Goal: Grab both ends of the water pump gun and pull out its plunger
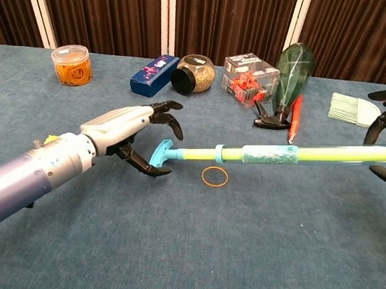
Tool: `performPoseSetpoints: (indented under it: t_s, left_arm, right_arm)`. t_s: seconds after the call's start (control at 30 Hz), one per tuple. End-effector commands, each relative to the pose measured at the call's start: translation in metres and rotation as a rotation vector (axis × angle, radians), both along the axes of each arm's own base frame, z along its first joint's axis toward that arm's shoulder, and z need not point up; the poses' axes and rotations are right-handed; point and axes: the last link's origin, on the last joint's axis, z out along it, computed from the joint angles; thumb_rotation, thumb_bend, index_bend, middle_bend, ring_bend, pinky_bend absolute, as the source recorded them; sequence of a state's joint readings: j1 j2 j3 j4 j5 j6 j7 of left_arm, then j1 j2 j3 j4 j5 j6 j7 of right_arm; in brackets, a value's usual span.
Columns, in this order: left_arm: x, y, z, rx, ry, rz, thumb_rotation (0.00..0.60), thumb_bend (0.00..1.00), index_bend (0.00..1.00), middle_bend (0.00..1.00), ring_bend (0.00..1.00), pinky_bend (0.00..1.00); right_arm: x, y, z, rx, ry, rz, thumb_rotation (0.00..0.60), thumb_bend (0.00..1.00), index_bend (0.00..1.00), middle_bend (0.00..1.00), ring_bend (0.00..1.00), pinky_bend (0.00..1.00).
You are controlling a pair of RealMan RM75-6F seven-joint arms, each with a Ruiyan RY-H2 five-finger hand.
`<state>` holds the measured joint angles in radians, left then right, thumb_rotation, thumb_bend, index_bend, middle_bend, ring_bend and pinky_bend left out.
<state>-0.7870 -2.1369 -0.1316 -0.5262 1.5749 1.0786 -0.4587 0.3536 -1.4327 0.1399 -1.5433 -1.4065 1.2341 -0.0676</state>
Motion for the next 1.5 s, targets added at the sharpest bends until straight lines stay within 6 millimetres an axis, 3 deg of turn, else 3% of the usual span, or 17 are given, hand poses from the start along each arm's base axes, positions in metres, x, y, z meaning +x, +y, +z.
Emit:
performPoseSetpoints:
  t_s: [0.03,0.3,0.63,0.97,1.5]
  left_arm:
    - [0.005,0.003,-0.009,-0.02,0.006,0.017,0.6,0.23,0.32,0.0,0.0,0.02]
    - [0.008,0.006,-0.018,-0.026,0.048,0.011,0.6,0.34,0.37,0.0,0.0,0.02]
    - [0.011,0.008,-0.017,-0.002,0.035,0.009,0.6,0.58,0.65,0.0,0.0,0.02]
    - [0.006,0.008,0.002,0.063,-0.001,-0.036,0.6,0.63,0.73,0.05,0.0,0.02]
    - [-0.018,0.002,0.032,0.128,0.033,-0.061,0.6,0.63,0.74,0.06,0.0,0.02]
  right_arm:
    - [-0.002,0.0,0.002,0.0,0.001,-0.005,0.6,0.49,1.0,0.05,0.0,0.14]
    - [-0.005,0.0,0.007,-0.006,0.002,-0.014,0.6,0.49,1.0,0.05,0.0,0.14]
    - [-0.004,0.0,0.013,-0.027,0.001,-0.011,0.6,0.5,1.0,0.05,0.0,0.14]
    - [-0.003,-0.002,0.021,-0.061,0.003,-0.008,0.6,0.51,1.0,0.07,0.0,0.14]
    - [-0.01,-0.003,0.034,-0.109,0.006,-0.035,0.6,0.51,1.0,0.09,0.0,0.14]
